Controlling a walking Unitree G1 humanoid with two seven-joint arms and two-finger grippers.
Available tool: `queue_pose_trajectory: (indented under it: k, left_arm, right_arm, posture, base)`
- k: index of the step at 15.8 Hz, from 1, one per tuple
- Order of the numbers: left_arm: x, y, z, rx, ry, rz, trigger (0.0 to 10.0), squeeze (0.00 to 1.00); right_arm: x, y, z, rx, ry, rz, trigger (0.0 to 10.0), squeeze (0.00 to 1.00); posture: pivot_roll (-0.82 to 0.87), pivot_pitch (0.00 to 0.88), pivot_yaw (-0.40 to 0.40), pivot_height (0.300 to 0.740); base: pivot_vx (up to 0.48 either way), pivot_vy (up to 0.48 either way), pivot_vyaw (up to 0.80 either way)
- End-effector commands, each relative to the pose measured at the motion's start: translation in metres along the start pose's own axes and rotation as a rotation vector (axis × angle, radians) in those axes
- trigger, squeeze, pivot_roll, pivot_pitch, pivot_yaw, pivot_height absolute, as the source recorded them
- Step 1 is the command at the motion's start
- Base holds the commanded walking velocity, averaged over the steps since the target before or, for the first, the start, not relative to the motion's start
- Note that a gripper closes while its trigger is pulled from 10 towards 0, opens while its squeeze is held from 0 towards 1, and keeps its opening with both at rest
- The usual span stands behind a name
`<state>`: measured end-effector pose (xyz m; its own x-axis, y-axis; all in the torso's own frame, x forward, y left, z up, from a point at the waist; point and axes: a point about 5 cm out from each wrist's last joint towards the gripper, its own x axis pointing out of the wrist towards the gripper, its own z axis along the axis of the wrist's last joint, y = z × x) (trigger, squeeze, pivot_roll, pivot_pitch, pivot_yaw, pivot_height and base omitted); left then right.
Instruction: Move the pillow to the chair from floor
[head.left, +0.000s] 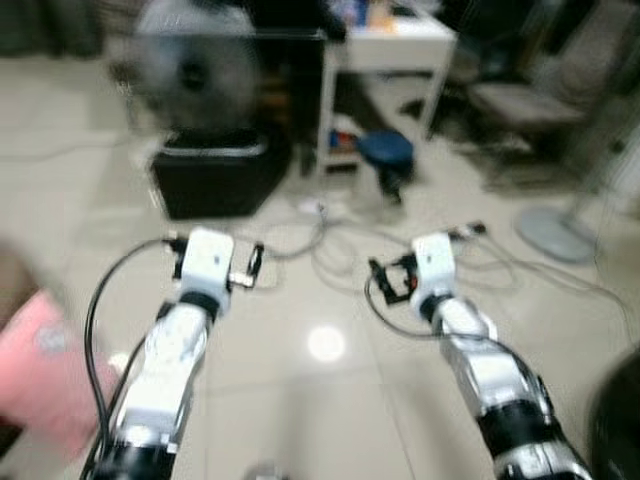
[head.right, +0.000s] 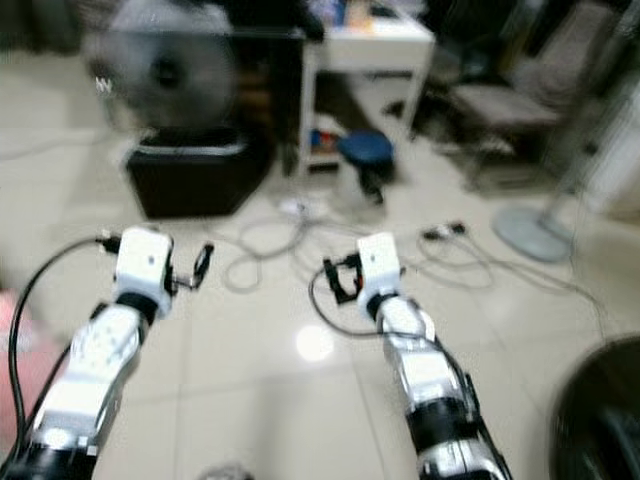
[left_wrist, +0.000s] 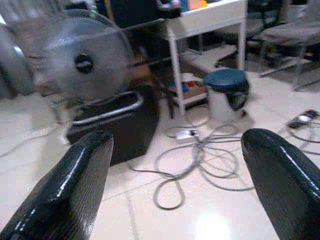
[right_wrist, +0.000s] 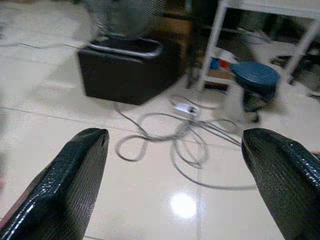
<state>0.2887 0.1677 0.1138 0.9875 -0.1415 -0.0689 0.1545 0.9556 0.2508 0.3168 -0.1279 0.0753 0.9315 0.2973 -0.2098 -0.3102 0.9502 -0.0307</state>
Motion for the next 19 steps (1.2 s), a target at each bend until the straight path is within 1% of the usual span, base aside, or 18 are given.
queue_pose_trajectory:
  k: [1,4,6,7,8,9,10,12,14,17,19]
  left_arm:
    - [0.004,-0.009,0.005,0.019,-0.017,-0.056,10.0,0.00]
    - [0.005,-0.011,0.005,0.022,-0.015,-0.074,10.0,0.00]
    - [0.006,-0.012,0.006,0.018,-0.014,-0.089,10.0,0.00]
    - [0.006,-0.012,0.004,0.005,-0.010,-0.089,10.0,0.00]
    - [0.005,-0.011,0.002,-0.011,-0.002,-0.074,10.0,0.00]
    - [0.005,-0.009,0.001,-0.009,0.000,-0.066,10.0,0.00]
    - [0.006,-0.004,-0.002,-0.010,0.009,-0.039,10.0,0.00]
    - [0.005,0.001,-0.005,-0.004,0.017,-0.017,10.0,0.00]
    - [0.001,0.007,-0.010,0.004,0.036,0.005,10.0,0.00]
    - [-0.002,0.011,-0.009,0.006,0.031,0.023,10.0,0.00]
    - [-0.005,0.012,-0.010,0.007,0.032,0.028,10.0,0.00]
  right_arm:
    - [-0.002,-0.007,-0.003,0.021,0.019,-0.030,10.0,0.00]
    - [-0.006,-0.008,-0.012,0.095,0.046,-0.063,10.0,0.00]
    - [-0.009,-0.007,-0.012,0.112,0.026,-0.070,10.0,0.00]
    - [-0.010,-0.005,-0.012,0.063,0.019,-0.045,10.0,0.00]
    - [-0.011,-0.004,-0.011,0.051,0.016,-0.027,10.0,0.00]
    - [-0.011,-0.003,-0.011,0.049,0.014,-0.018,10.0,0.00]
    - [-0.012,-0.003,-0.012,0.040,0.014,-0.010,10.0,0.00]
    - [-0.013,-0.001,-0.013,0.042,0.017,0.005,10.0,0.00]
    - [-0.015,0.002,-0.014,0.045,0.016,0.057,10.0,0.00]
    - [-0.014,0.010,-0.015,0.059,0.022,0.137,10.0,0.00]
    - [-0.015,0.013,-0.015,0.057,0.023,0.165,10.0,0.00]
  posture:
    - [0.10,0.000,-0.032,0.740]
    - [0.09,0.000,-0.012,0.740]
    - [0.07,0.000,0.009,0.740]
    - [0.06,0.000,0.017,0.740]
    - [0.06,0.000,0.021,0.740]
    - [0.06,0.000,0.020,0.740]
    - [0.06,0.000,0.023,0.740]
    - [0.06,0.000,0.021,0.740]
    - [0.07,0.000,0.012,0.740]
    - [0.08,0.000,0.007,0.740]
    - [0.10,0.000,-0.004,0.740]
  base:
    - [0.394,0.000,0.80]
    - [0.395,0.000,0.00]
    - [0.396,0.000,0.00]
    - [0.405,0.000,0.00]
    - [0.401,0.000,0.80]
    - [0.401,0.000,0.80]
    - [0.401,0.000,0.80]
    - [0.403,0.000,0.80]
    - [0.403,0.000,0.80]
    - [0.400,0.000,0.80]
    - [0.399,0.000,0.80]
